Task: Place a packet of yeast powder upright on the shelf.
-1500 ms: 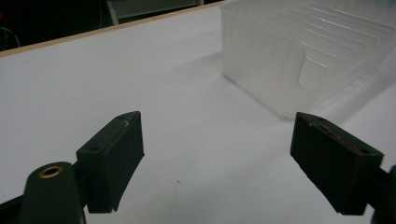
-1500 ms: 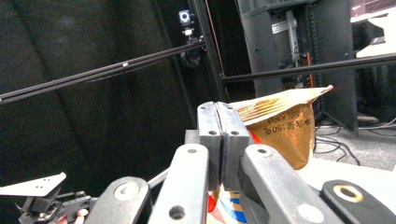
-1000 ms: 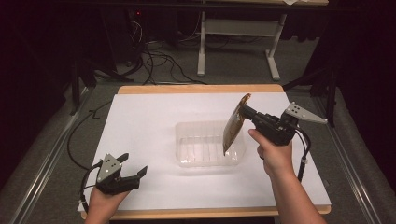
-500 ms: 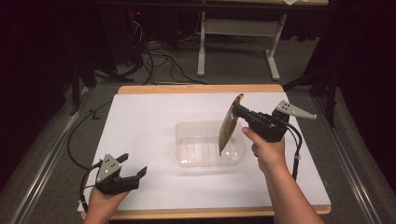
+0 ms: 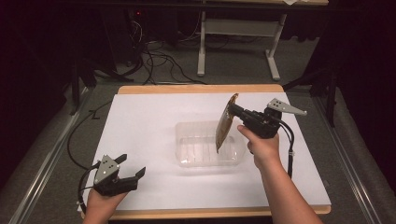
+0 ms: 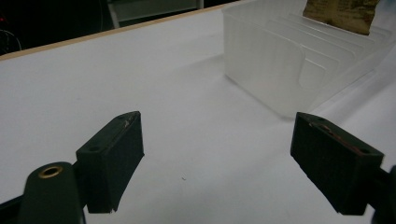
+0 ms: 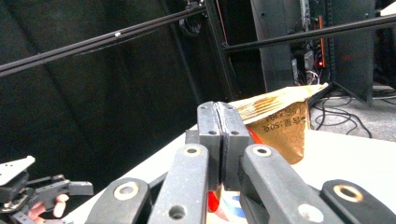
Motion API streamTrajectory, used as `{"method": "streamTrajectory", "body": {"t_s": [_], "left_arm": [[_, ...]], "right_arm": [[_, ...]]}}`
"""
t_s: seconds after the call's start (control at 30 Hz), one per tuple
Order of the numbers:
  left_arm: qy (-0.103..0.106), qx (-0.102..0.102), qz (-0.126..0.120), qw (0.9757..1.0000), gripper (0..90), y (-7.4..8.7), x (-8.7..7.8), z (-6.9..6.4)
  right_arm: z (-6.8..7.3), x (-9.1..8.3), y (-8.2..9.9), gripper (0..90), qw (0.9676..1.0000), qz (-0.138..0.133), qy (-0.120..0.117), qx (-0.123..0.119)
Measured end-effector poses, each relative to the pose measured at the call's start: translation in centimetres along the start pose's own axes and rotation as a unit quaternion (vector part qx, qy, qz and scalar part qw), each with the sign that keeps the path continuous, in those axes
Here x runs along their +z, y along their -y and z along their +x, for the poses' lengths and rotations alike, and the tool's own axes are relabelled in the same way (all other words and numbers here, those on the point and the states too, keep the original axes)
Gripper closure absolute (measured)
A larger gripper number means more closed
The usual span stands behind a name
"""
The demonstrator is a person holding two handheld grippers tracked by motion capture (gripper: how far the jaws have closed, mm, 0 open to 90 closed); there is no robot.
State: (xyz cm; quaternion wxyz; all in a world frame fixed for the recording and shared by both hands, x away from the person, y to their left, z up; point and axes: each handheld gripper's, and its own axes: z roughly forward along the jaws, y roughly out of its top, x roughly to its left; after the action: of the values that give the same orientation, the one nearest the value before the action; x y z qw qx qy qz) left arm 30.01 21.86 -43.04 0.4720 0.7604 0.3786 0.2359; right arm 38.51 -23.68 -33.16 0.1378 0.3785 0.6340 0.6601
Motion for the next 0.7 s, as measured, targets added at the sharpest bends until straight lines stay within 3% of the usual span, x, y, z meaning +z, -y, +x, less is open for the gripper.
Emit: {"method": "streamTrajectory", "body": {"t_s": [0.4, 0.7], "left_arm": [[-0.002, 0.0, 0.003, 1.0, 17.6, 0.0, 0.2, 0.1], [0.0, 0.0, 0.003, 1.0, 17.6, 0.0, 0.0, 0.1]], "right_arm": [[-1.6, 0.0, 1.1, 90.0, 0.9996, 0.018, 0.021, 0.008], [-1.3, 0.6, 1.4, 90.0, 0.9993, 0.03, 0.023, 0.003]]}}
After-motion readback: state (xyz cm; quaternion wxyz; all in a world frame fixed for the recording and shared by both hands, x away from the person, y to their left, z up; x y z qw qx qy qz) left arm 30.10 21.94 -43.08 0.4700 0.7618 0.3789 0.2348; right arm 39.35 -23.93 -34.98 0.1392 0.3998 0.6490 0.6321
